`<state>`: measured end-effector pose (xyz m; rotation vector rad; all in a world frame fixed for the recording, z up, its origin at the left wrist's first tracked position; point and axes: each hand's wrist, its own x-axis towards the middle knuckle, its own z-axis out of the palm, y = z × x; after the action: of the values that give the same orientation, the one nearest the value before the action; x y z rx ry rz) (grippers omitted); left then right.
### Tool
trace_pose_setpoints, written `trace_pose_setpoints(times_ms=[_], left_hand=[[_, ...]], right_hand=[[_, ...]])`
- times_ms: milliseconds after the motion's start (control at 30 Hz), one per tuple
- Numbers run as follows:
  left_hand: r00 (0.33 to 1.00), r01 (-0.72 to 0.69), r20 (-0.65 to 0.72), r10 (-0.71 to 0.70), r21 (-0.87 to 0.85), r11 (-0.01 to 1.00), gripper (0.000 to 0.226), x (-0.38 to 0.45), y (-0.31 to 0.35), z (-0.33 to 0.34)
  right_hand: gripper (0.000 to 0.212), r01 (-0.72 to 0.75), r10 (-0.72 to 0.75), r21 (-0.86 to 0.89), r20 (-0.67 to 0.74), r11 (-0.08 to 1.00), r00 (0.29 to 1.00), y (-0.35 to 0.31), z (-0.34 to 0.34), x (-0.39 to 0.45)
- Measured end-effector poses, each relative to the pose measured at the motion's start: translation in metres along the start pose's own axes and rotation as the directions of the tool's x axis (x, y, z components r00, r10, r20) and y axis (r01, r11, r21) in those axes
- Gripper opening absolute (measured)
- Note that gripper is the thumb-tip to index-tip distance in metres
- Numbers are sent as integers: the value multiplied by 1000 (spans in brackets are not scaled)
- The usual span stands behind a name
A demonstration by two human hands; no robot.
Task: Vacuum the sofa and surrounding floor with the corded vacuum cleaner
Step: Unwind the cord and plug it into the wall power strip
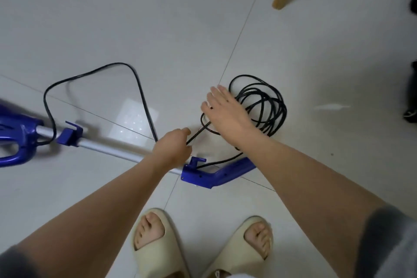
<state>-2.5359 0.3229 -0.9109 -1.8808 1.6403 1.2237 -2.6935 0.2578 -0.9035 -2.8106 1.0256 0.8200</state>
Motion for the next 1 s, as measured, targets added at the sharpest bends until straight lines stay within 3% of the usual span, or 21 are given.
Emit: trace_pose_setpoints(times_ms=[133, 233, 333, 467, 533, 600, 633, 700, 767, 833, 900, 967, 1000], left_hand=[[999, 19, -25, -21, -83, 996, 32, 15, 4, 25], [1000, 9, -5, -10, -173, 985, 21, 22, 10, 29], [996, -27, -89, -5, -360, 932, 23, 23, 23, 18], [992, -114, -103, 68, -549, 828, 20, 11, 53, -16], [993, -116, -49, 110, -639, 761, 20, 1, 73, -39], [993, -80, 1, 116, -720, 689, 25, -9, 89, -63], [992, -63, 20, 122, -764, 643, 26, -14, 96, -74], [990, -52, 28, 135, -833, 550, 25, -21, 108, -93], [992, -56, 16, 128, -843, 535, 24, -31, 122, -110], [994, -58, 6, 107, -808, 586, 23, -38, 132, -122], [996, -60, 6, 94, -728, 683, 22, -51, 150, -133], [997, -49, 13, 77, -662, 748, 20, -65, 167, -139], [997, -47, 17, 76, -640, 767, 20, -73, 176, -143]], right_hand=[[64, 28, -24, -18, 216, 999, 976, 30, 11, 8], [70, 117, -111, -9, 253, 993, 961, 40, 17, 9], [76, 143, -126, -41, 283, 989, 951, 48, 16, 5], [22, 40, -40, 9, 331, 999, 943, 69, 6, -15], [15, -142, 89, 128, 350, 982, 933, 85, -6, -34], [14, -315, 253, 265, 243, 911, 936, 98, -13, -56], [13, -353, 334, 328, 115, 876, 935, 103, -15, -69], [18, -381, 470, 406, -145, 831, 871, 105, -19, -96], [21, -373, 550, 486, -297, 791, 780, 101, -20, -128], [34, -392, 557, 563, -151, 728, 817, 88, -12, -154], [54, -475, 440, 580, 212, 662, 872, 76, -3, -187], [54, -571, 314, 549, 495, 610, 810, 68, 1, -214], [47, -633, 314, 562, 563, 532, 764, 66, -3, -226]])
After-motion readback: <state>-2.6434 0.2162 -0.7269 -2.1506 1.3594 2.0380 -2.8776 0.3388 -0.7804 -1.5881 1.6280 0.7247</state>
